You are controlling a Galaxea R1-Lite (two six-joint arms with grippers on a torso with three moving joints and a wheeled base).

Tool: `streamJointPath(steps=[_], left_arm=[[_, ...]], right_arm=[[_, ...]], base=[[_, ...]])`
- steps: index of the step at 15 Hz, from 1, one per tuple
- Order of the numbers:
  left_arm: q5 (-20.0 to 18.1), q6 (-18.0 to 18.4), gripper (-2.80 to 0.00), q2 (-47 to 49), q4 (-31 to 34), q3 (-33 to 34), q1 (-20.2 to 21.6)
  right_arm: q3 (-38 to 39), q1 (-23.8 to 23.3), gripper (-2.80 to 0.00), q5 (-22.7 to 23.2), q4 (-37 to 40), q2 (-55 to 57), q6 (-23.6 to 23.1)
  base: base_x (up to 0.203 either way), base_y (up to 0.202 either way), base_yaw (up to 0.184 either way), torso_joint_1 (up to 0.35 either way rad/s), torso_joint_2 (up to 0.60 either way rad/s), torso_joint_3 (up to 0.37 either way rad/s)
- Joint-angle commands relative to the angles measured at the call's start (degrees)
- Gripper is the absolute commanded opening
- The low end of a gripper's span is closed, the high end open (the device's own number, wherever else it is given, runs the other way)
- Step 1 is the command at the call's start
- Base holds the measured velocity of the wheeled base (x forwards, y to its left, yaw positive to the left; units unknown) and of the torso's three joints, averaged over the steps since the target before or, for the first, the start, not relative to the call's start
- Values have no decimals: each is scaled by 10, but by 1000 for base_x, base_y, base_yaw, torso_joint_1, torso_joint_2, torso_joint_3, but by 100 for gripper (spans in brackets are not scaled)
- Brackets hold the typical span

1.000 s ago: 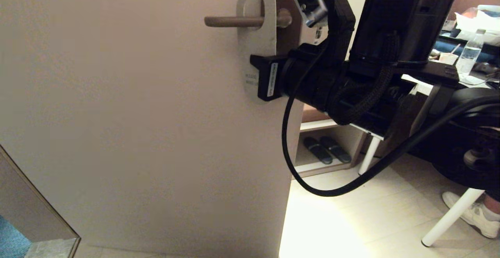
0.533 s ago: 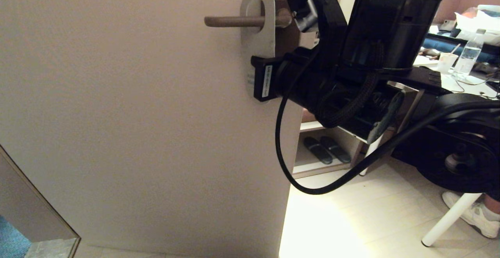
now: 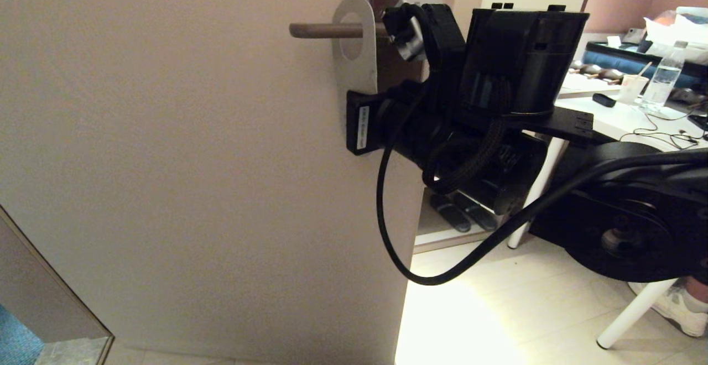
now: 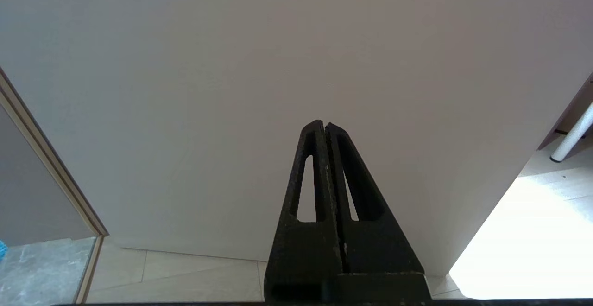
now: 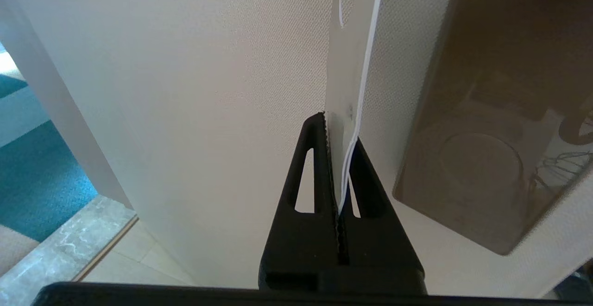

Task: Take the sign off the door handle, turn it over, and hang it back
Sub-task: Take down the sign

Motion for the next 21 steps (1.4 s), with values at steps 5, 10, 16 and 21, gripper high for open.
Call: streamJointPath(steps=[5, 10, 16, 21], left_arm=[[0, 0, -280, 0, 0, 0, 0], [0, 0, -280, 0, 0, 0, 1], [0, 0, -280, 0, 0, 0, 0], [0, -1, -280, 0, 0, 0, 0]], right_arm=[[-42, 1, -280, -10, -2, 38, -12], [-68, 3, -280, -11, -2, 61, -20], [-111, 10, -280, -23, -2, 87, -21], [-114, 26, -280, -36, -14, 96, -20]], base=[[0, 0, 0, 0, 0, 0], [0, 0, 0, 0, 0, 0], [0, 0, 0, 0, 0, 0], [0, 0, 0, 0, 0, 0]])
